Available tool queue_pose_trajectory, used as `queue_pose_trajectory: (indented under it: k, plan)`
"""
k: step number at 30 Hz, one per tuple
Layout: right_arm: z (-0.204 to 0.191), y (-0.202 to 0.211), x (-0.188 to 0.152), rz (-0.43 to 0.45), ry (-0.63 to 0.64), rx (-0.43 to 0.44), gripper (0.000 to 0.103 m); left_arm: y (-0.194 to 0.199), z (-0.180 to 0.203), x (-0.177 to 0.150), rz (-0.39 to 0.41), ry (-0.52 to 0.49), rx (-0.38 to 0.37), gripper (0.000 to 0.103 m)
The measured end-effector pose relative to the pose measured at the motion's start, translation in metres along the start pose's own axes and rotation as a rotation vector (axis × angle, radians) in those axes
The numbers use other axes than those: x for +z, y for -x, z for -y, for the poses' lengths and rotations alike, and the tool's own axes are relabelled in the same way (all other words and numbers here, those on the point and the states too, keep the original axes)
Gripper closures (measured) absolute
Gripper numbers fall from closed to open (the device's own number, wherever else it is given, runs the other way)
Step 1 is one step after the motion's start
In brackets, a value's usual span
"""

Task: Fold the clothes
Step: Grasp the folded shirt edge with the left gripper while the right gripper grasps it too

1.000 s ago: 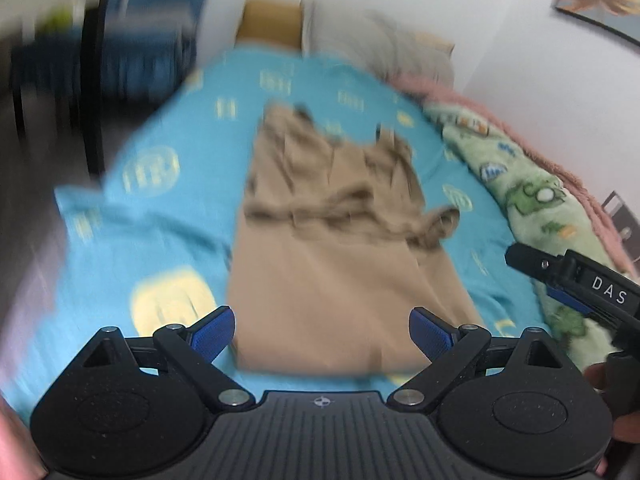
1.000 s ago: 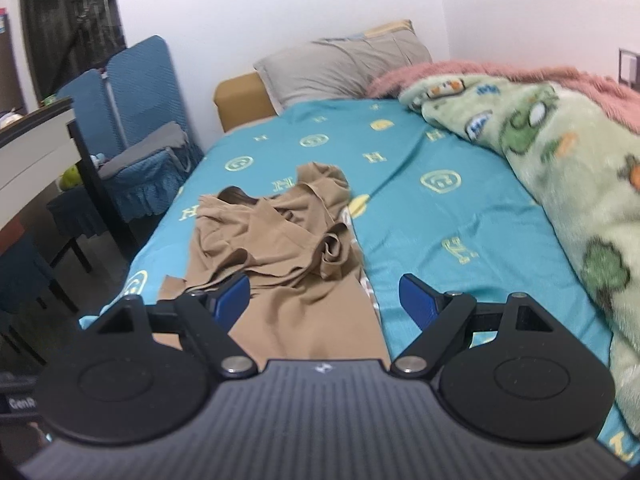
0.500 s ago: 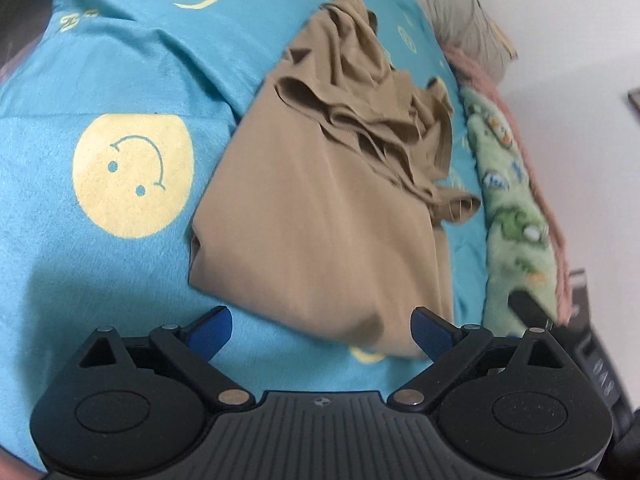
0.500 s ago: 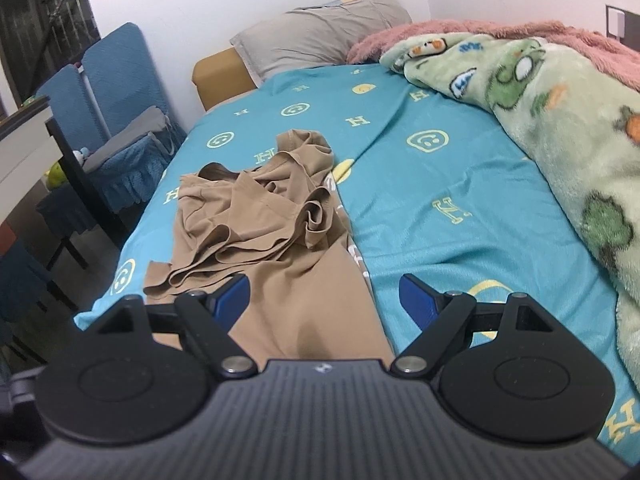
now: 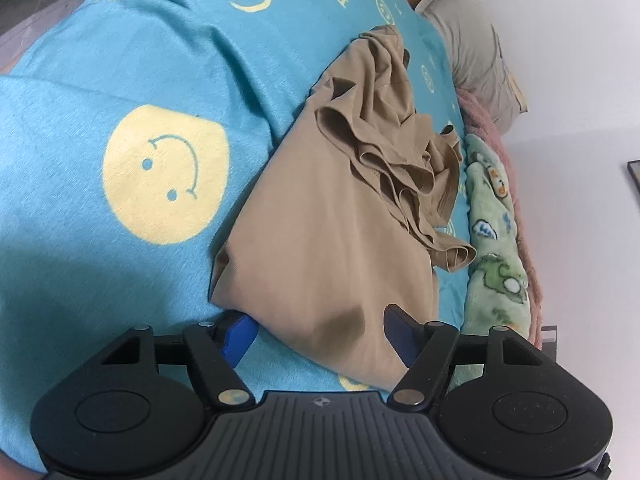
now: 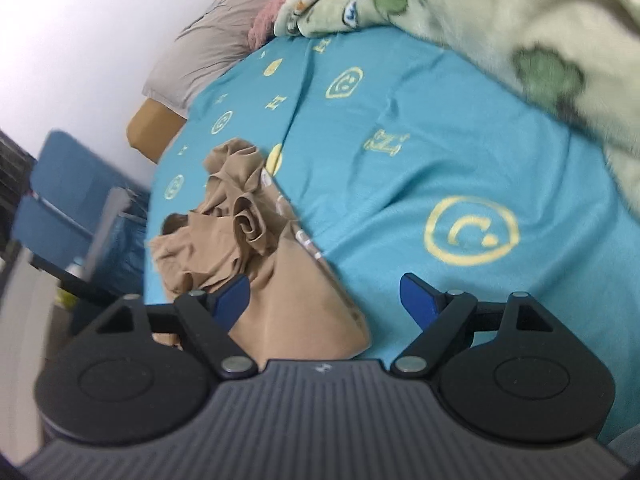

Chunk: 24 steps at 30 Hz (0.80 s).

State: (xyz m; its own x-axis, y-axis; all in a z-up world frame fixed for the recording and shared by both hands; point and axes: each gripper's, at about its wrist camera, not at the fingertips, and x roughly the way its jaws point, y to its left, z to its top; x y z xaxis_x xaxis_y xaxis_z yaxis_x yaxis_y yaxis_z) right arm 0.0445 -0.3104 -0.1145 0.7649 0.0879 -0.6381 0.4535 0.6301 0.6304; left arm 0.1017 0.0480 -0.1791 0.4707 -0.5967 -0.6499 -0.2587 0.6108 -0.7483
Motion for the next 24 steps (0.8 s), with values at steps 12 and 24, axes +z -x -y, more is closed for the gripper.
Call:
queue_pose_trajectory:
  k: [12, 24]
  plan:
    - [0.018, -0.060, -0.048, -0.372, -0.338, 0.242, 0.019, 0.020, -0.011, 0.000, 0.124, 0.072, -0.039, 0.097]
    - [0.026, -0.055, -0.037, -0.238, -0.331, 0.152, 0.088, 0.013, -0.014, -0.001, 0.073, 0.072, -0.001, 0.057]
